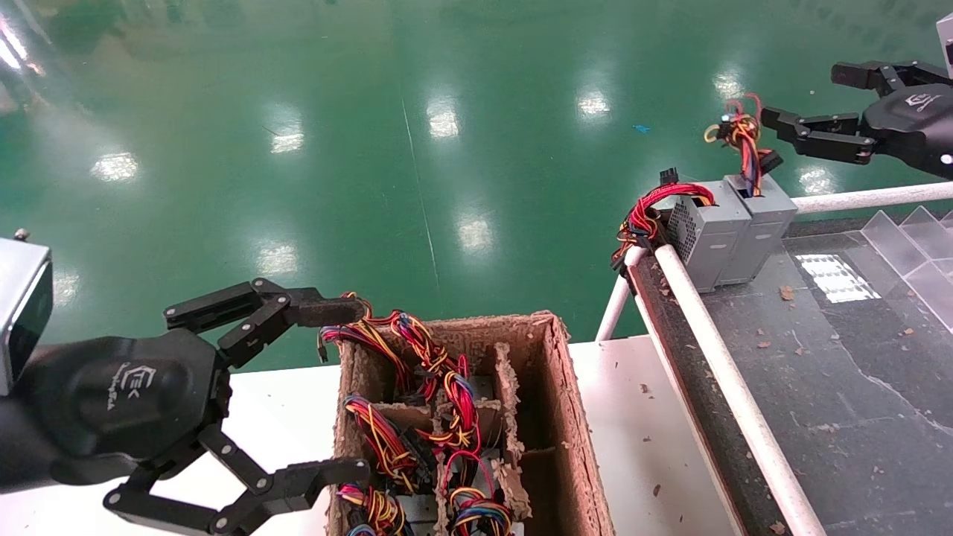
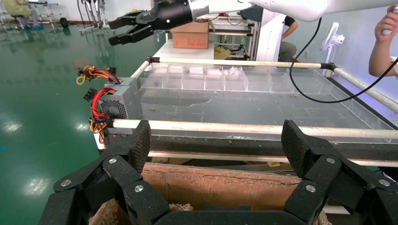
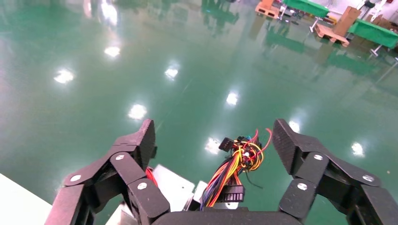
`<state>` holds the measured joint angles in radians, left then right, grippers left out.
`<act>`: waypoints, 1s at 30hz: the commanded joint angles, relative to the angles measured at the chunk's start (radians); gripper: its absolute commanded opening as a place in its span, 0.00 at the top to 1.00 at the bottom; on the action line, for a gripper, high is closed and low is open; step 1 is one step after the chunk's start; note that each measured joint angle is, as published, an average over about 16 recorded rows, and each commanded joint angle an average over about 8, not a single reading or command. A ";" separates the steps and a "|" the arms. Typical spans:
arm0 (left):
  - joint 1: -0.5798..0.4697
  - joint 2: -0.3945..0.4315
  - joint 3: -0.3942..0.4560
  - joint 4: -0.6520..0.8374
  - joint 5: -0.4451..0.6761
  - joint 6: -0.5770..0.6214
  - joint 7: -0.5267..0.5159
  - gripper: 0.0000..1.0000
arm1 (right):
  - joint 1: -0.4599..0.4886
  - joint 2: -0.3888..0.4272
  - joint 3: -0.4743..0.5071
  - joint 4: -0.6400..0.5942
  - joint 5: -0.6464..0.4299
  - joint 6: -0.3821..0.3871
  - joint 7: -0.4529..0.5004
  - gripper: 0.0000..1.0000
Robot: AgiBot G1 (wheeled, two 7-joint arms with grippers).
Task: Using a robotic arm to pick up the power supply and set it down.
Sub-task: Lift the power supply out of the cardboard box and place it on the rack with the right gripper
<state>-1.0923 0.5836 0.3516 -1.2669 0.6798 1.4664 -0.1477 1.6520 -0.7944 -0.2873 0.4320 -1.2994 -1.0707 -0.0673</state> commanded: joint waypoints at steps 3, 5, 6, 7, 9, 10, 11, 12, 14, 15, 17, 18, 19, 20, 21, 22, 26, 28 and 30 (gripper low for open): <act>0.000 0.000 0.000 0.000 0.000 0.000 0.000 0.00 | -0.008 0.001 0.015 -0.009 0.027 -0.012 -0.017 0.00; 0.000 0.000 0.000 0.000 0.000 0.000 0.000 0.00 | -0.019 0.004 0.017 0.003 0.040 -0.020 -0.016 0.00; 0.000 0.000 0.000 0.000 0.000 0.000 0.000 0.00 | -0.026 0.006 0.018 0.012 0.047 -0.026 -0.015 0.00; 0.000 0.000 0.000 0.000 0.000 0.000 0.000 0.00 | -0.034 0.008 0.019 0.022 0.056 -0.032 -0.013 0.00; 0.000 0.000 0.000 0.000 0.000 0.000 0.000 0.00 | -0.053 0.014 0.019 0.051 0.074 -0.045 -0.004 0.00; 0.000 0.000 0.000 0.000 0.000 0.000 0.000 0.00 | -0.062 0.017 0.019 0.065 0.082 -0.052 0.001 0.00; 0.000 0.000 0.000 0.000 0.000 0.000 0.000 0.00 | -0.072 0.020 0.018 0.080 0.092 -0.059 0.006 0.00; 0.000 0.000 0.000 0.000 0.000 0.000 0.000 0.00 | -0.081 0.023 0.018 0.095 0.101 -0.066 0.010 0.00; 0.000 0.000 0.000 0.000 0.000 0.000 0.000 0.00 | -0.100 0.030 0.018 0.124 0.119 -0.080 0.020 0.00; 0.000 0.000 0.000 0.000 0.000 0.000 0.000 0.00 | -0.110 0.033 0.018 0.138 0.128 -0.087 0.025 0.00; 0.000 0.000 0.000 0.000 0.000 0.000 0.000 0.00 | -0.129 0.039 0.017 0.167 0.146 -0.101 0.034 0.00; 0.000 0.000 0.000 0.000 0.000 0.000 0.000 0.00 | -0.138 0.042 0.017 0.182 0.155 -0.108 0.039 0.00; 0.000 0.000 0.000 0.000 0.000 0.000 0.000 0.00 | -0.148 0.045 0.017 0.196 0.163 -0.114 0.043 0.00; 0.000 0.000 0.000 0.000 0.000 0.000 0.000 0.00 | -0.157 0.048 0.017 0.211 0.173 -0.121 0.048 0.00; 0.000 0.000 0.000 0.000 0.000 0.000 0.000 0.00 | -0.167 0.051 0.016 0.226 0.182 -0.128 0.053 0.00; 0.000 0.000 0.000 0.000 0.000 0.000 0.000 0.00 | -0.176 0.054 0.016 0.240 0.190 -0.135 0.057 0.00; 0.000 0.000 0.000 0.001 0.000 0.000 0.000 0.00 | -0.215 0.066 0.015 0.298 0.226 -0.163 0.076 0.00; 0.000 0.000 0.000 0.001 0.000 0.000 0.000 0.00 | -0.234 0.073 0.015 0.327 0.244 -0.176 0.085 0.00; 0.000 0.000 0.000 0.001 0.000 0.000 0.000 0.00 | -0.253 0.079 0.015 0.357 0.263 -0.190 0.095 0.00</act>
<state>-1.0924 0.5835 0.3519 -1.2664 0.6794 1.4661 -0.1473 1.3993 -0.7157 -0.2728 0.7884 -1.0369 -1.2608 0.0276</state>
